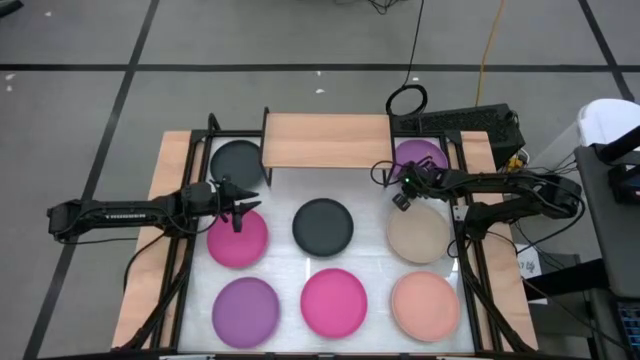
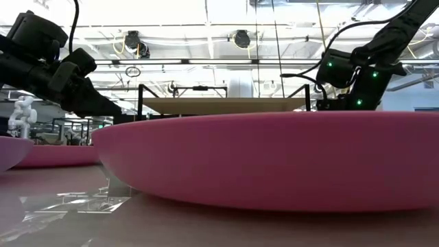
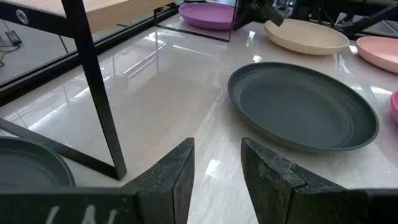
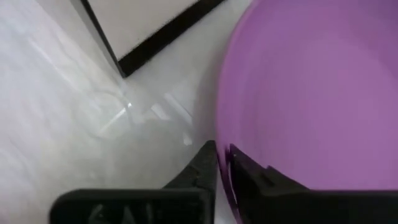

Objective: Place and stack plates onto a shelf
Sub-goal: Put the top violet plate on the shelf

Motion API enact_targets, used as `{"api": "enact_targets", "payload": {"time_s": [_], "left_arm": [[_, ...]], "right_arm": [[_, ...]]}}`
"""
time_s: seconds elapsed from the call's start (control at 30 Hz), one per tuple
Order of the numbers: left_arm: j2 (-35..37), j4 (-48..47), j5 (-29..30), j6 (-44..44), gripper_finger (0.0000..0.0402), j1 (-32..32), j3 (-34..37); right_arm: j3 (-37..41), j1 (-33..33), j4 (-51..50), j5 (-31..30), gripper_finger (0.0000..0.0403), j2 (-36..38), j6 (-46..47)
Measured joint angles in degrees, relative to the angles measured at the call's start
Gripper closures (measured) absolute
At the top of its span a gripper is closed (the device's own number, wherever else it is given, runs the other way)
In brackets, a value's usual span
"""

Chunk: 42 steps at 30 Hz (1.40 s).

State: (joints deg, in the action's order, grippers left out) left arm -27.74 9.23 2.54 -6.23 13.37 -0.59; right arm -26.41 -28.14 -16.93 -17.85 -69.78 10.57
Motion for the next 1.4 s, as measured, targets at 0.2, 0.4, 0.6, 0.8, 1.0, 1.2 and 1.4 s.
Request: {"api": "enact_targets", "payload": {"time_s": [0.2, 0.4, 0.6, 0.8, 1.0, 1.2, 1.4], "left_arm": [[0.0, 0.0, 0.0, 0.0, 0.0266, 0.0, 0.0], [0.0, 0.0, 0.0, 0.0, 0.0266, 0.0, 0.0], [0.0, 0.0, 0.0, 0.0, 0.0266, 0.0, 0.0], [0.0, 0.0, 0.0, 0.0, 0.0266, 0.0, 0.0], [0.0, 0.0, 0.0, 0.0, 0.0266, 0.0, 0.0], [0.0, 0.0, 0.0, 0.0, 0.0266, 0.0, 0.0], [0.0, 0.0, 0.0, 0.0, 0.0266, 0.0, 0.0]], "right_arm": [[0.0, 0.0, -0.5, 0.3, 0.0395, 1.9, 0.3], [0.0, 0.0, -1.6, 0.3, 0.04, 7.4, 0.7], [0.1, 0.0, -2.4, 0.1, 0.0402, 14.6, 1.4], [0.1, 0.0, -2.2, -3.2, 0.0402, 20.7, 1.1], [0.1, 0.1, 0.8, -3.4, 0.0402, 24.7, -1.2], [0.1, 0.1, 8.5, -4.8, 0.0403, 26.7, -6.8], [-0.3, 0.1, 12.7, -4.8, 0.0403, 27.5, -11.6]]}}
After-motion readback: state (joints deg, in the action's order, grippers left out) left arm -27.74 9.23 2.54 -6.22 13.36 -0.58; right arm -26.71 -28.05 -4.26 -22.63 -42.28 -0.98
